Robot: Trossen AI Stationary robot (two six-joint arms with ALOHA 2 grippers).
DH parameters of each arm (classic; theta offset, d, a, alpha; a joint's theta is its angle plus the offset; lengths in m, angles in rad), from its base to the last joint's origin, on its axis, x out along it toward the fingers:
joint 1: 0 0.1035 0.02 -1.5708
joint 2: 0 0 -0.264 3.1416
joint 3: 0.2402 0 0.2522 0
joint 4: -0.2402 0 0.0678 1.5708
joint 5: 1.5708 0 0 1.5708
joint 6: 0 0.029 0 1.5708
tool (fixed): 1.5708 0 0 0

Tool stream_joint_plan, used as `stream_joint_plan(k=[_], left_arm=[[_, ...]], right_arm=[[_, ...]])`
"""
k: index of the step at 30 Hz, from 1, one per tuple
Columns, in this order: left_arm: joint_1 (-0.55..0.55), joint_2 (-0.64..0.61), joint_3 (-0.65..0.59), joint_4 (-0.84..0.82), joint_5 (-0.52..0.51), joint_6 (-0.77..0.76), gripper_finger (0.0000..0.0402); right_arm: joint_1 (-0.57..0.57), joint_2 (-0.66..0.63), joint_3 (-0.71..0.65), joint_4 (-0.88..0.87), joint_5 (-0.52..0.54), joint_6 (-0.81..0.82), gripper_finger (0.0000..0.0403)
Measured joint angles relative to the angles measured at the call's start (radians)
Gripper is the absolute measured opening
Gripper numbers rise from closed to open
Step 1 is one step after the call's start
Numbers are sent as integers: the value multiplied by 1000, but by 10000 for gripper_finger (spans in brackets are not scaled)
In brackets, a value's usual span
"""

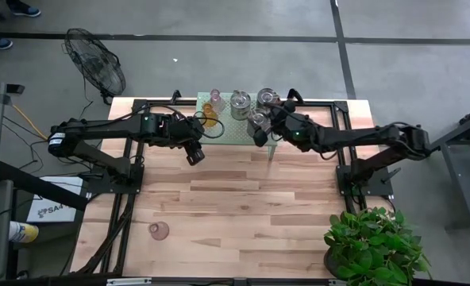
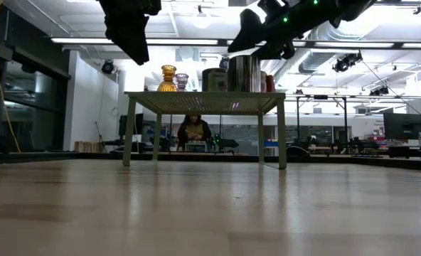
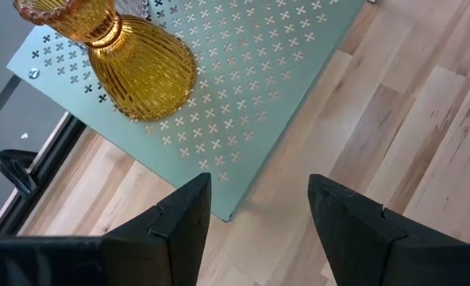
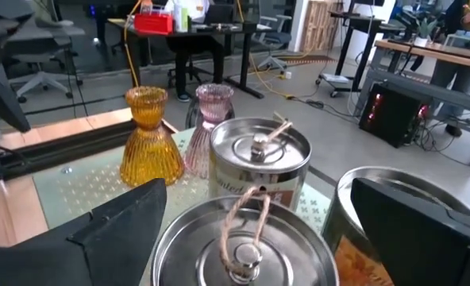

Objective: Pick & Place candle stick holders
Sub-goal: Put the pink glass candle holder on the shelf

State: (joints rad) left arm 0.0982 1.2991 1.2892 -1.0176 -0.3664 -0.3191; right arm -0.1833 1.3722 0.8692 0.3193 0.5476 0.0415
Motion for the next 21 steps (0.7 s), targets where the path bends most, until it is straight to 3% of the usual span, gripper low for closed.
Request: stream_joint_plan(k=[14,21], left_arm=[[0,0,0,5,0,0,205],[0,0,0,28,0,0,205]], right_arm=[[0,-129,0,-11,2,-21,393],[0,-252,0,-125,-14,-19,391]])
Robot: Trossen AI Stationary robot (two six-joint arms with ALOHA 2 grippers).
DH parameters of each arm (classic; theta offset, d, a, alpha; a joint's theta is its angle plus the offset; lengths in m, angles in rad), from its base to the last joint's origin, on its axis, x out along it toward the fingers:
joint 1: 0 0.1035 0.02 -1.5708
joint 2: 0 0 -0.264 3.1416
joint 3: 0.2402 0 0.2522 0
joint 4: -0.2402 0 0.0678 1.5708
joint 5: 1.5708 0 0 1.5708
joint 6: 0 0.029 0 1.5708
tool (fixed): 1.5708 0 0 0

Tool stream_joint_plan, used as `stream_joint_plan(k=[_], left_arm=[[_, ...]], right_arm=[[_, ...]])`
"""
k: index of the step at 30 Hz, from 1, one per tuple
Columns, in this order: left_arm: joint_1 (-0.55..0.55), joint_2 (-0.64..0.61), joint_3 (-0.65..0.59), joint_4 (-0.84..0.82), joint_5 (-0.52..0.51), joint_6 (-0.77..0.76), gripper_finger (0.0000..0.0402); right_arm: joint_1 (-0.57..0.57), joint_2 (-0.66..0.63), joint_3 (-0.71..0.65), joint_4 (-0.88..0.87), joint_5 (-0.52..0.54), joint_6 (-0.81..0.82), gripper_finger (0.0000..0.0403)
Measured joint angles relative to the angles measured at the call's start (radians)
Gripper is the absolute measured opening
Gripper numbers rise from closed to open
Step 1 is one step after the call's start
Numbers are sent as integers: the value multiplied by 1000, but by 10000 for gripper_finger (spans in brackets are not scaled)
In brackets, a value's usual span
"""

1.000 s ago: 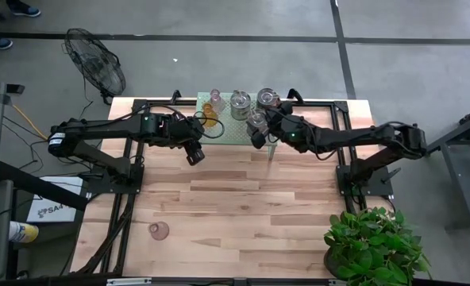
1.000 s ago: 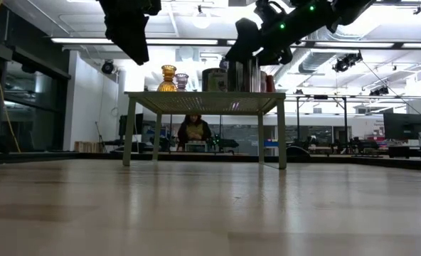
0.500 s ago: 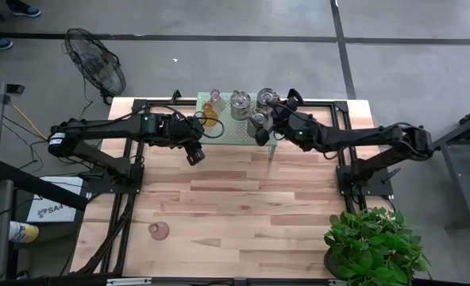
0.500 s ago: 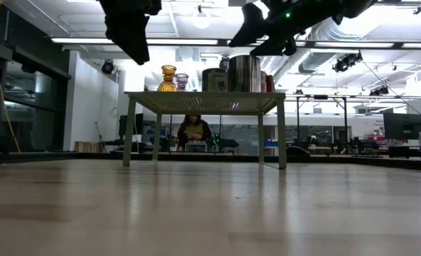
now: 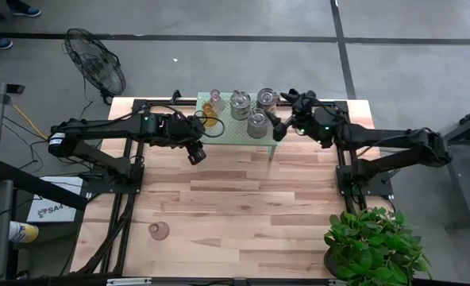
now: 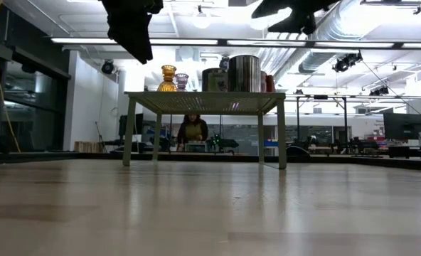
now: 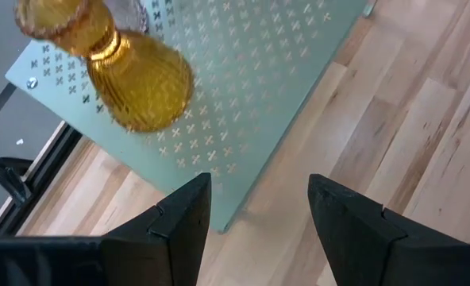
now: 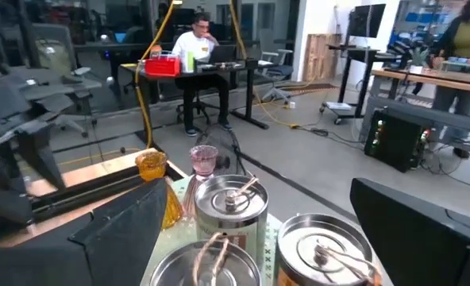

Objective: Pick & Place candle stick holders
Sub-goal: Put the pink glass candle holder on the shelf

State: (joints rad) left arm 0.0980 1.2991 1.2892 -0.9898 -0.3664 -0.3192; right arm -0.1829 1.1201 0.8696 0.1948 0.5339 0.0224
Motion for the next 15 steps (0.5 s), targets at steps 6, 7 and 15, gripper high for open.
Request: stream_joint_plan(k=[6,7,15], left_arm=[[0,0,0,31,17,0,205],[0,0,0,30,25,0,205],[0,0,0,-60,152,-38,205]], right_arm=[[0,-102,0,-126,-106,14,391],[0,-116,0,-146,-122,25,391],[0,-186,0,-314,-145,83,390]])
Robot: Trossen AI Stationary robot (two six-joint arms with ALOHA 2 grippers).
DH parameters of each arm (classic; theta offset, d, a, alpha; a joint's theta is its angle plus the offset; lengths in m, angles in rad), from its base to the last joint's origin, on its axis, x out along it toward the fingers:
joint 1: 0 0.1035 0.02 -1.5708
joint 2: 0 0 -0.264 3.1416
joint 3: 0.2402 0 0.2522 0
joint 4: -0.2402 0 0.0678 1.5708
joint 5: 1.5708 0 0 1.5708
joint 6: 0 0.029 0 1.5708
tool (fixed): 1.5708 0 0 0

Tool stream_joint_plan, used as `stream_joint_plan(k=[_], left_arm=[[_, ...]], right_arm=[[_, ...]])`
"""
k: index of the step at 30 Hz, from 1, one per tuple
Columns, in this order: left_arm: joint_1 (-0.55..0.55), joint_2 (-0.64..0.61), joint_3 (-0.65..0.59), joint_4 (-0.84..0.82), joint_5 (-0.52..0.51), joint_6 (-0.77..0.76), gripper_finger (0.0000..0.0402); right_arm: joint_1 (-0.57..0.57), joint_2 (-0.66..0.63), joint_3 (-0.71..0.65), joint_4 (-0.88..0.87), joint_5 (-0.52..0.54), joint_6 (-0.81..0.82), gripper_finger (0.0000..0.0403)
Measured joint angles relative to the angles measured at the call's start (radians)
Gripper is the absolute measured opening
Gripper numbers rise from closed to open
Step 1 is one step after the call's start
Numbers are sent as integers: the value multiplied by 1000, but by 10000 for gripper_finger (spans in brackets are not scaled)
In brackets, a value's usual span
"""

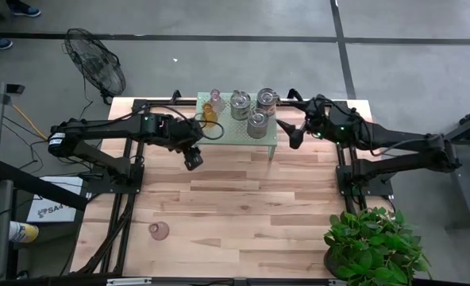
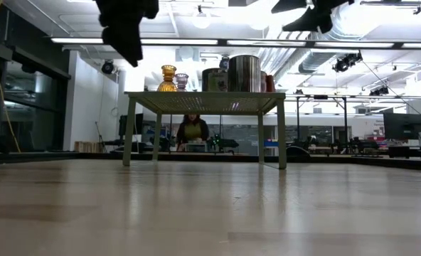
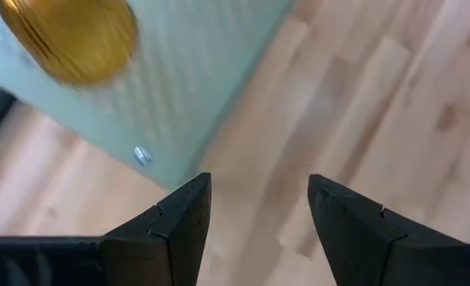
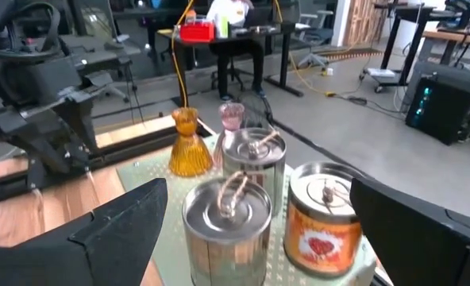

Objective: Pick & Place candle stick holders
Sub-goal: Put the pink glass candle holder on the shelf

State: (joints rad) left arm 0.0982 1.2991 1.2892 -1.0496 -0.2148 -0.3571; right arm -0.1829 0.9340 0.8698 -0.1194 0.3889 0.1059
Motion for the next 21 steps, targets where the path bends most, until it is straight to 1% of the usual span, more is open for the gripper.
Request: stream_joint_plan(k=[7,11,16,21], left_arm=[[-1,0,0,-94,171,-153,205],[-6,0,0,-144,251,-252,205],[-79,0,-4,-216,253,-398,205],[-188,0,-30,-262,251,-617,205]], right_arm=[[0,-12,0,-42,0,-12,390],[0,-12,0,-47,0,-37,390],[0,-12,0,-86,-2,-12,390],[0,-12,0,-133,-19,-21,390]])
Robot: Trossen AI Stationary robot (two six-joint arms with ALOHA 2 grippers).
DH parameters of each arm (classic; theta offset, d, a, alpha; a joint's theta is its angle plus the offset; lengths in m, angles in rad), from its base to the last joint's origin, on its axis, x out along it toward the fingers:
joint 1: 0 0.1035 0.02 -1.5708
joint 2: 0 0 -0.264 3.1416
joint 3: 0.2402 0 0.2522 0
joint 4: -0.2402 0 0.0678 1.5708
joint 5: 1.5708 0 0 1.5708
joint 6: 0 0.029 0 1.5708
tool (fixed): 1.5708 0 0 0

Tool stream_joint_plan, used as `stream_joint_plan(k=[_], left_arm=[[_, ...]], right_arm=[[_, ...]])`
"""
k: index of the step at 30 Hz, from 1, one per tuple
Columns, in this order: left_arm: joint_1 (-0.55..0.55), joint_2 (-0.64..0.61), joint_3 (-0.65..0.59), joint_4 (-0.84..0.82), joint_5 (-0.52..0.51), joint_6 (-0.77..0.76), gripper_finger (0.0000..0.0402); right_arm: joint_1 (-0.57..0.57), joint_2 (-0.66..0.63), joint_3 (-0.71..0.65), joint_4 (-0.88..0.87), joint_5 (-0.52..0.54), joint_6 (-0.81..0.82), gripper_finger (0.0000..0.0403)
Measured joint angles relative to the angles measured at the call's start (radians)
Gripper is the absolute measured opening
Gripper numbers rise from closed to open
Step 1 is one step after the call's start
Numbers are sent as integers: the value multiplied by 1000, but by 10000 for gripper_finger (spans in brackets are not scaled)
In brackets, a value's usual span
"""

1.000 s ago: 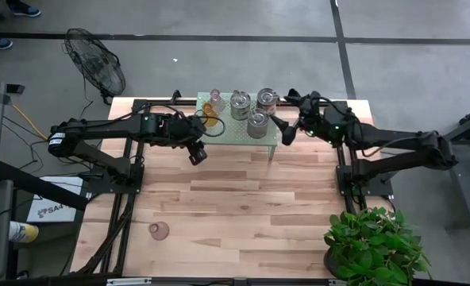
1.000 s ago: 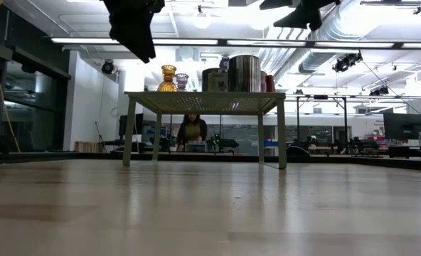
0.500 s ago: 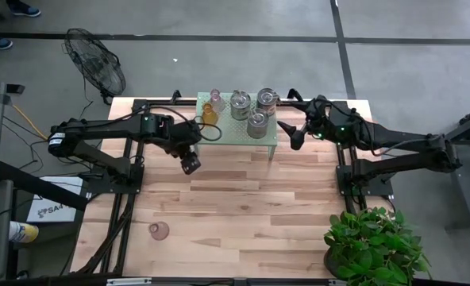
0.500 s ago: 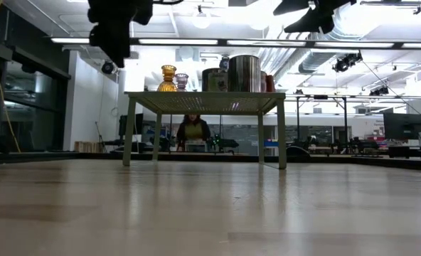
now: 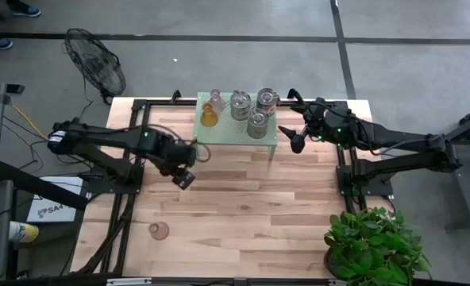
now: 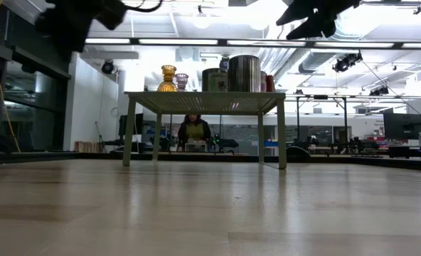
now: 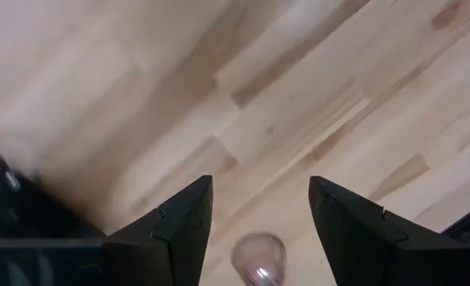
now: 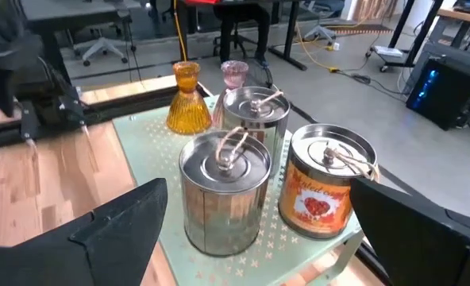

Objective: Pick & Place candle stick holders
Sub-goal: Put the pink glass candle holder on the shelf

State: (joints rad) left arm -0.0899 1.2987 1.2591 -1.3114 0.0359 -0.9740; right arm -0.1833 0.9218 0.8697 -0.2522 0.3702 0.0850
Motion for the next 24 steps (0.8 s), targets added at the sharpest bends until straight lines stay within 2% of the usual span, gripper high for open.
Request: stream_joint_plan(k=[14,24], left_arm=[[-385,0,-116,10,39,-805,204],[-621,8,-137,71,39,-1196,204]], right_arm=[[0,0,0,-5,-85,-94,390],[0,0,0,-6,-143,-104,390]])
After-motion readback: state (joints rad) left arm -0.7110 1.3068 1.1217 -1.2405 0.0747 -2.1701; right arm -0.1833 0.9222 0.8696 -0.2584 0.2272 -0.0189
